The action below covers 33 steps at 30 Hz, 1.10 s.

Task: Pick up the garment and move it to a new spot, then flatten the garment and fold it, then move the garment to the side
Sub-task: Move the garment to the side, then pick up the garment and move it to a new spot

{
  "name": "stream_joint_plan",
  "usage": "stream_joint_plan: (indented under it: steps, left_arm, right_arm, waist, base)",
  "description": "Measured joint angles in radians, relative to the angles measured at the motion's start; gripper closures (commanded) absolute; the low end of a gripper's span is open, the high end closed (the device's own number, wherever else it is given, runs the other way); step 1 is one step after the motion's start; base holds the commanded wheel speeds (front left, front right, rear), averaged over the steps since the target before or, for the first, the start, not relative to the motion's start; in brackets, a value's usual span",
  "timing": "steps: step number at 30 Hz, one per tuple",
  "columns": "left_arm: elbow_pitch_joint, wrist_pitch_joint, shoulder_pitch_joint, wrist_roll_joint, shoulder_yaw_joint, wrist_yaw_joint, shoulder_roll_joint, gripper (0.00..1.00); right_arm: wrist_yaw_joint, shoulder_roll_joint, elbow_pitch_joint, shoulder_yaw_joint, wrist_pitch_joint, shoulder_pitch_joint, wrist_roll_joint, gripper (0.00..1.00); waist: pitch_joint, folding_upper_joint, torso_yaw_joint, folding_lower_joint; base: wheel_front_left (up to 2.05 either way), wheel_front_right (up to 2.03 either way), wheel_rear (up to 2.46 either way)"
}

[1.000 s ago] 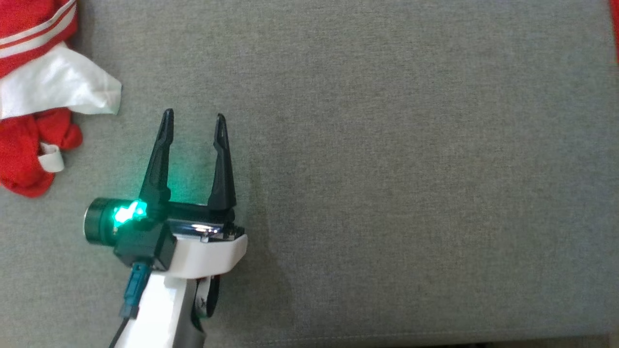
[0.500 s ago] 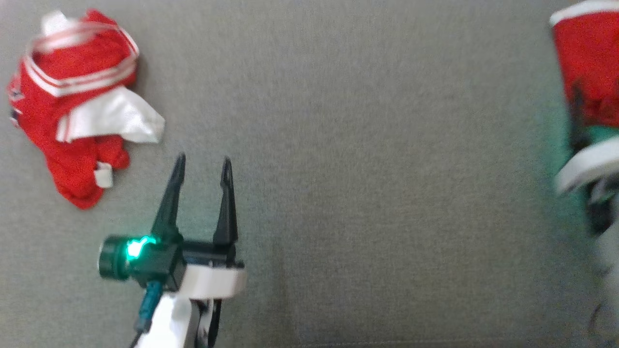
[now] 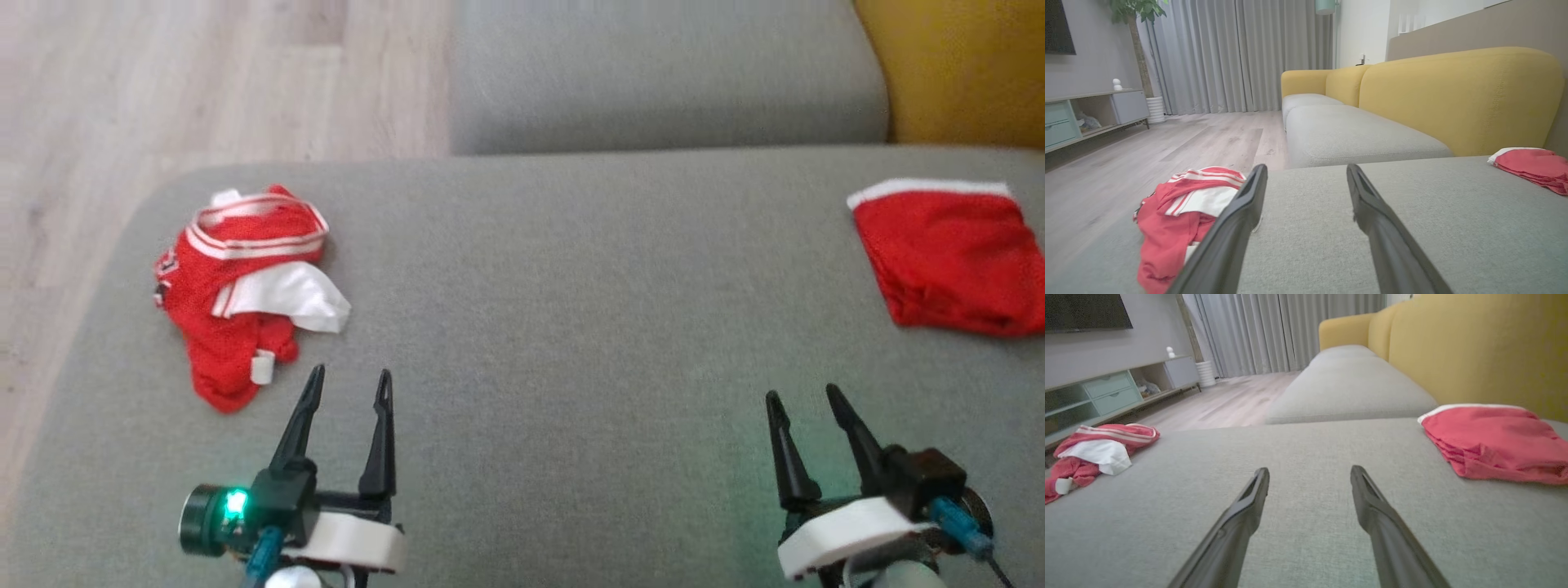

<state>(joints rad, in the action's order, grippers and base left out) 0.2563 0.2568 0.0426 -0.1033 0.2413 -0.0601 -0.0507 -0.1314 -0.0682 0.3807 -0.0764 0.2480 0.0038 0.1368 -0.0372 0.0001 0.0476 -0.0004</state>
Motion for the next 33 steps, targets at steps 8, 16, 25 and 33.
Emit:
stream_joint_plan:
  steps: [8,16,25,33]
  left_arm:
    - [0.048,0.000,-0.003,0.010,-0.044,0.026,0.000,0.00]
    - [0.049,0.000,-0.007,0.027,-0.055,0.033,0.000,0.00]
    - [0.019,0.000,-0.007,0.007,-0.052,0.018,0.000,0.00]
    - [-0.059,0.000,-0.027,-0.020,-0.111,-0.007,0.000,0.00]
  right_arm:
    - [0.000,0.021,-0.108,0.021,0.000,0.041,-0.015,0.00]
    - [0.000,0.022,-0.109,0.028,0.000,0.086,-0.009,0.00]
    - [0.000,0.024,-0.107,0.071,0.000,0.092,0.021,0.00]
    - [0.000,0.025,-0.107,0.155,0.000,0.085,0.021,0.00]
  waist:
    - [-0.046,0.0000,0.030,0.0004]
    - [-0.043,0.0000,0.040,0.0004]
    - [-0.031,0.0000,0.155,0.0004]
    - [0.008,0.0000,0.351,0.0005]
  base:
    - [0.00,0.00,0.00]
    - [0.00,0.00,0.00]
    - [0.00,0.00,0.00]
    - [0.00,0.00,0.00]
